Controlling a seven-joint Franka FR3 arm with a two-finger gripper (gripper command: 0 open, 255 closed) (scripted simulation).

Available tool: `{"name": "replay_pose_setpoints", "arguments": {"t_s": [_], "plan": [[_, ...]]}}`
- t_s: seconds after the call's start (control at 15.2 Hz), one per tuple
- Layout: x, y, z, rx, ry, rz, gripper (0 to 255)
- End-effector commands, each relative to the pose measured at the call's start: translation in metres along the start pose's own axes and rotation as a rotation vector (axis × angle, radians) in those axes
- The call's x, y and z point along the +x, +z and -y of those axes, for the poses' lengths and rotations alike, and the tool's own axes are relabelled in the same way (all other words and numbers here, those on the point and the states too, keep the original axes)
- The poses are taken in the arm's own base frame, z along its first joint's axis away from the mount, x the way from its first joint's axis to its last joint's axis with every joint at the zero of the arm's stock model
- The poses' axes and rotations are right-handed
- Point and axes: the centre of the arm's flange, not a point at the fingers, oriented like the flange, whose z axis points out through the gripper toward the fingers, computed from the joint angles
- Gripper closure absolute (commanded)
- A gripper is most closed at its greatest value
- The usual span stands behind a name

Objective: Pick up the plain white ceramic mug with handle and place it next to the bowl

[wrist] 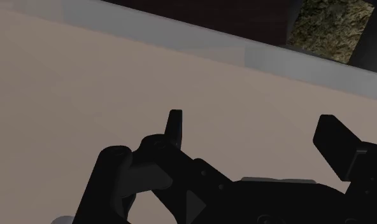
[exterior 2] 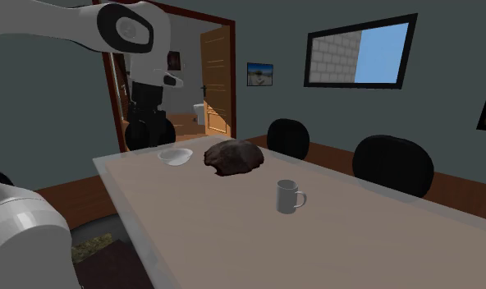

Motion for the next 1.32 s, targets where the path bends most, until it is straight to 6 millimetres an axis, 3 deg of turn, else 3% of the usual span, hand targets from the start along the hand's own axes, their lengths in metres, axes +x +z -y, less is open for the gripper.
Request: {"name": "replay_pose_setpoints", "arguments": {"t_s": [0.0,1.25], "plan": [[0.0,0.0,0.0,0.0,0.0,0.0,0],[0.202,0.058,-0.126,-0.073,-0.011,0.003,0]]}}
